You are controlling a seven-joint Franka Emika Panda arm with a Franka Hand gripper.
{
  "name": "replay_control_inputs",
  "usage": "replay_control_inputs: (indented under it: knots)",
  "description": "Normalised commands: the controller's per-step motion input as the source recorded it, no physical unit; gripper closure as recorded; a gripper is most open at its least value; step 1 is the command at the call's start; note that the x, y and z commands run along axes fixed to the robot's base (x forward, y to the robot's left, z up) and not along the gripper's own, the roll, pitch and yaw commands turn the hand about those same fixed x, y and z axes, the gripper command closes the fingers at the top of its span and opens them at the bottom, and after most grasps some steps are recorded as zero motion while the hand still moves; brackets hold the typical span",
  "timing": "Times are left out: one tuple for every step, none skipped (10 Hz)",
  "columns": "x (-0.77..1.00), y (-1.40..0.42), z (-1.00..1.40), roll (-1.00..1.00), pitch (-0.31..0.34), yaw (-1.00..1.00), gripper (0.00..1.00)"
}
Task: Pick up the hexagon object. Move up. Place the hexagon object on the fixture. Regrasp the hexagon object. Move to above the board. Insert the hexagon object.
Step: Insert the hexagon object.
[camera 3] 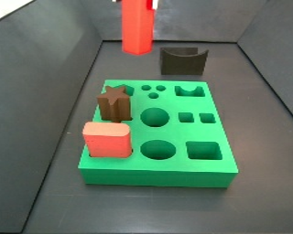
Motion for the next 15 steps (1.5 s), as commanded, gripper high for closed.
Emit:
replay_control_inputs:
  knots:
    - [-0.06, 0.07, -0.31, -0.02, 0.0, -0.11, 1.0]
    - [-0.05, 0.1, -0.29, -0.03, 0.0, -0.12, 1.0]
    - [-0.02, 0.12, -0.29, -0.12, 0.0, -0.18, 1.0]
    - [-0.03, 0.19, -0.26, -0.25, -0.037, -0.22, 1.0]
    - [-0.03, 0.26, -0.27, -0.24, -0.027, -0.26, 1.0]
    - [-0.07, 0.2, -0.33, -0.21, -0.027, -0.28, 1.0]
    - [-0.08, 0.15, -0.37, -0.19, -0.04, -0.28, 1.0]
    - [-0.04, 0.02, -0.27, -0.1, -0.027, -0.18, 1.0]
    - [0.0, 0.0, -0.13, -0.01, 0.0, -0.04, 1.0]
    - [0.0, 0.0, -0.01, 0.0, 0.0, 0.0, 1.0]
    - [0.0, 0.0, -0.23, 0.0, 0.0, 0.0, 1.0]
    - [-0.03, 0.0, -0.36, 0.0, 0.0, 0.0, 1.0]
    - [-0.05, 0.0, -0.31, 0.0, 0.0, 0.0, 1.0]
    - [-0.03, 0.01, -0.25, -0.01, 0.0, 0.0, 1.0]
    - [-0.08, 0.06, -0.28, -0.03, -0.003, 0.0, 1.0]
